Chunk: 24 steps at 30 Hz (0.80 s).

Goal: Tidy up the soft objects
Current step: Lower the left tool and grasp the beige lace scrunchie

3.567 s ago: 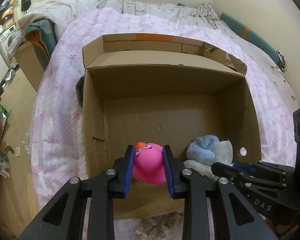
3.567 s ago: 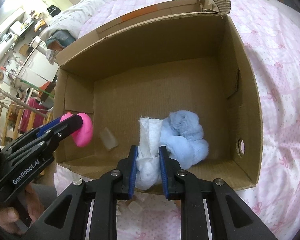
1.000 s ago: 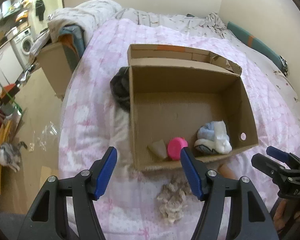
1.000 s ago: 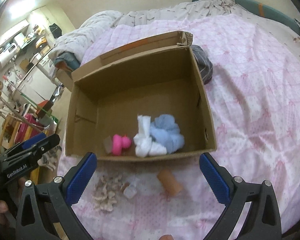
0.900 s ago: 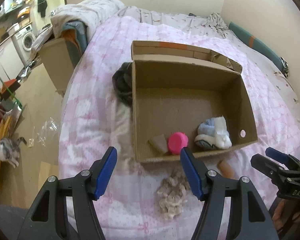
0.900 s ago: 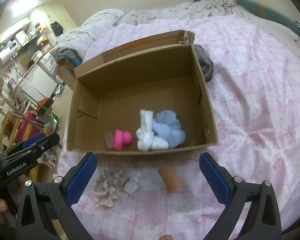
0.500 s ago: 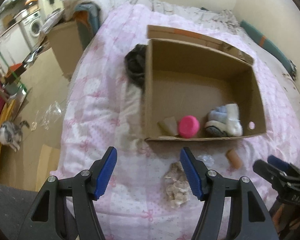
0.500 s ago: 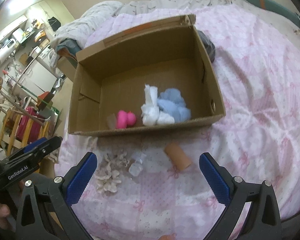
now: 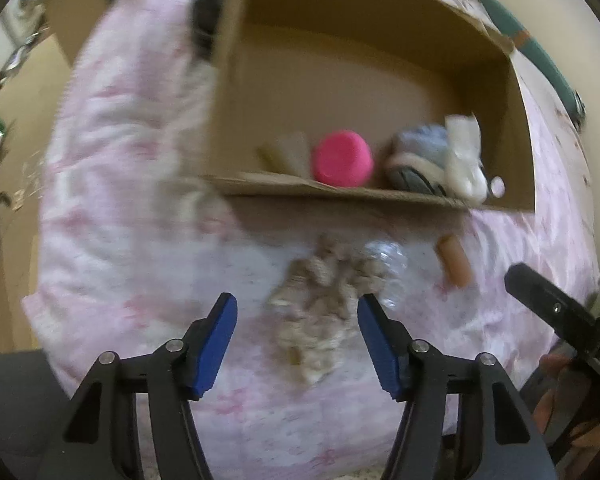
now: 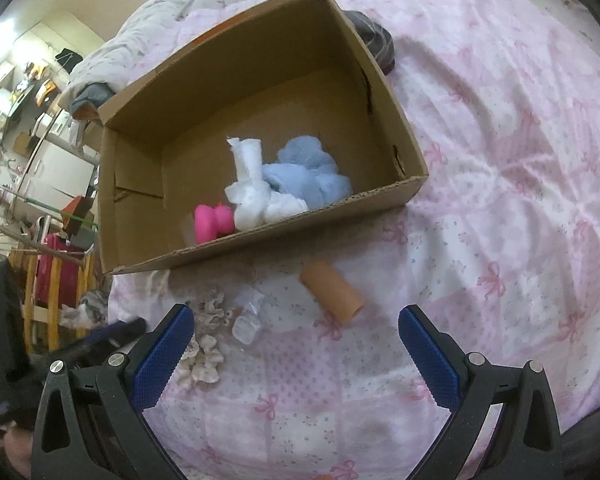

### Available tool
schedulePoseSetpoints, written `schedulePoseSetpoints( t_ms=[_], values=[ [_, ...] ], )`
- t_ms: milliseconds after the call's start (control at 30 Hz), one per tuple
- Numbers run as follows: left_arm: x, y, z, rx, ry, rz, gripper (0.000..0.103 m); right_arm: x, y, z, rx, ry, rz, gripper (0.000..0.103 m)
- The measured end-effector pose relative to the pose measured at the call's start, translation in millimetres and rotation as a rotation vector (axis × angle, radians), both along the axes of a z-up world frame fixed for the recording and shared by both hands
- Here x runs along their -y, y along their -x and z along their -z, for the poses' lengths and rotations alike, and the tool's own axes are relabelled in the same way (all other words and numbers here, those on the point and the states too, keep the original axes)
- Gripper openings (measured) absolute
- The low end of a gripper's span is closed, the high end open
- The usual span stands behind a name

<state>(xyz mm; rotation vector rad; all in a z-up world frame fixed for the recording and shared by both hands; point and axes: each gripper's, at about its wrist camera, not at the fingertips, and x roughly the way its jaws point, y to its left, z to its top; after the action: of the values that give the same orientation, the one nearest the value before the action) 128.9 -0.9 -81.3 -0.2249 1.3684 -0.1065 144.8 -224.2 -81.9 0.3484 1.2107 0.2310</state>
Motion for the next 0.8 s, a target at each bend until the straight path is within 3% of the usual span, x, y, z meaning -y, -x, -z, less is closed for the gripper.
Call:
schedulePoseSetpoints(
  t_ms=[167, 267, 333, 367, 500, 600, 800],
  values=[
    [6, -13, 28, -0.081, 0.022, -0.019, 0.049, 0, -2, 3, -0.019, -0.015, 0.005, 0.103],
    [3, -18, 37, -0.106, 0.052, -0.049, 0.035, 0, -1, 4, -0.021, -0.018, 0.006, 0.103],
    [2, -18, 36, -0.100, 0.072, -0.054, 0.014, 3, -1, 4, -0.022, -0.020, 0.013, 0.103],
    [3, -17, 34, -0.097, 0.094, -0.052, 0.010, 4, -1, 4, -0.024, -0.023, 0.017, 0.103],
    [7, -13, 1, 0.024, 0.103, -0.012, 0.008, 7, -3, 4, -0.030, -0.036, 0.029, 0.103],
    [-1, -6, -19, 0.062, 0.117, -0.031, 0.008, 7, -2, 3, -0.032, -0.042, 0.024, 0.103],
    [-19, 16, -52, 0.094, 0.038, -0.057, 0.008, 0, 0, 8, -0.075, -0.110, -0.022, 0.103]
  ],
)
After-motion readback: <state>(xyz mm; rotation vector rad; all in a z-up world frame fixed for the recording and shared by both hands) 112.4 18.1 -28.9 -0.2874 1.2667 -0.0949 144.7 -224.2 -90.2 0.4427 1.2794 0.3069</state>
